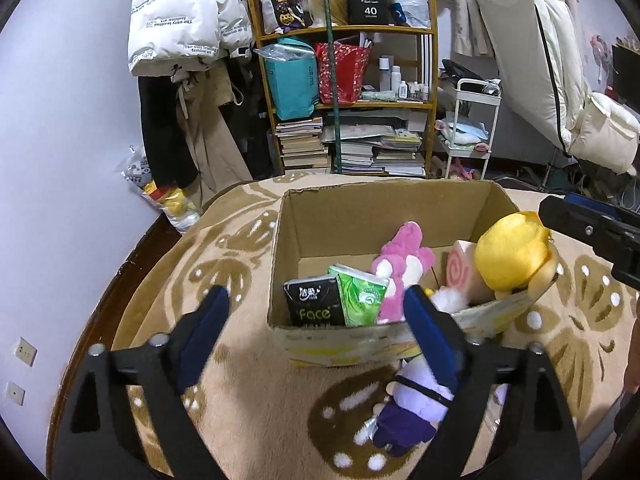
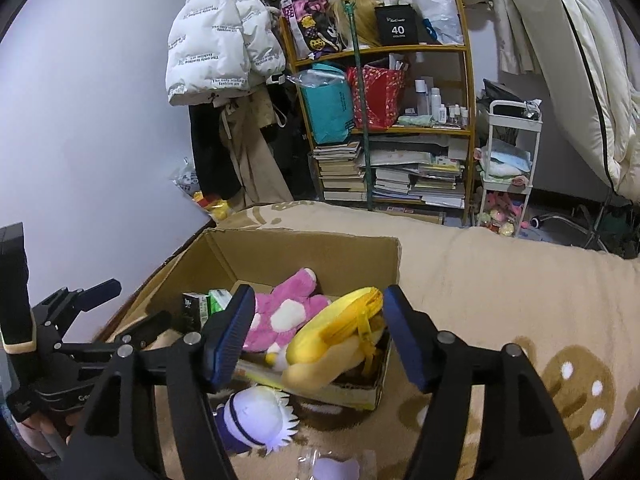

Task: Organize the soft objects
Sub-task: 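Open both tools over the box and withdraw them toward the remaining toys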

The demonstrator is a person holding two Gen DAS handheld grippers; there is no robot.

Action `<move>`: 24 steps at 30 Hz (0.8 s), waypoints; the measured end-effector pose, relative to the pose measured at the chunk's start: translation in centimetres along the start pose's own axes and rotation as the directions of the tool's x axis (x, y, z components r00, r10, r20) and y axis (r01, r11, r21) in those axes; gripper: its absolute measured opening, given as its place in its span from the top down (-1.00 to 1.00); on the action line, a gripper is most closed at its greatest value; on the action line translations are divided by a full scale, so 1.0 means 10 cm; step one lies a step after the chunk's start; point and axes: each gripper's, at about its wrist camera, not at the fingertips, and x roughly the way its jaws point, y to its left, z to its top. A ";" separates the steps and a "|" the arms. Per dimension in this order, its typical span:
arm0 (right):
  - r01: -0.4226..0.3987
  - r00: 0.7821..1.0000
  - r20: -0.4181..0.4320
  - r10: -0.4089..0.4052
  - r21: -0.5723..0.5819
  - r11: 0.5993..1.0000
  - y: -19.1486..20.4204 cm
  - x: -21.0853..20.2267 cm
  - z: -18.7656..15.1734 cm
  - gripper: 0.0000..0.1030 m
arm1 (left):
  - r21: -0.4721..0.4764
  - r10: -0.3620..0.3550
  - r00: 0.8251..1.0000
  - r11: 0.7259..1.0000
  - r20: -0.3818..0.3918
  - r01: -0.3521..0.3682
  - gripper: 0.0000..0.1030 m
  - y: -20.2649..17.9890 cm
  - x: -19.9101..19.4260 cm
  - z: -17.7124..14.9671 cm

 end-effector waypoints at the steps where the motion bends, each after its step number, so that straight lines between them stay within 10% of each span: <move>1: -0.004 1.000 -0.004 0.004 0.003 1.000 0.00 -0.03 -0.01 -0.38 | -0.004 0.000 1.000 1.000 -0.001 0.000 -0.85 0.00 -0.03 -0.01; 12: 0.013 0.999 -0.032 -0.013 -0.023 1.000 -0.04 -0.30 -0.13 -1.00 | 0.022 0.009 0.999 1.000 -0.038 -0.008 -0.88 -0.05 -0.25 -0.17; 24: 0.028 0.994 -0.105 -0.032 -0.039 0.999 -0.03 -0.45 -0.39 -1.00 | 0.093 -0.001 0.995 0.996 -0.098 0.010 -0.88 -0.23 -0.43 -0.41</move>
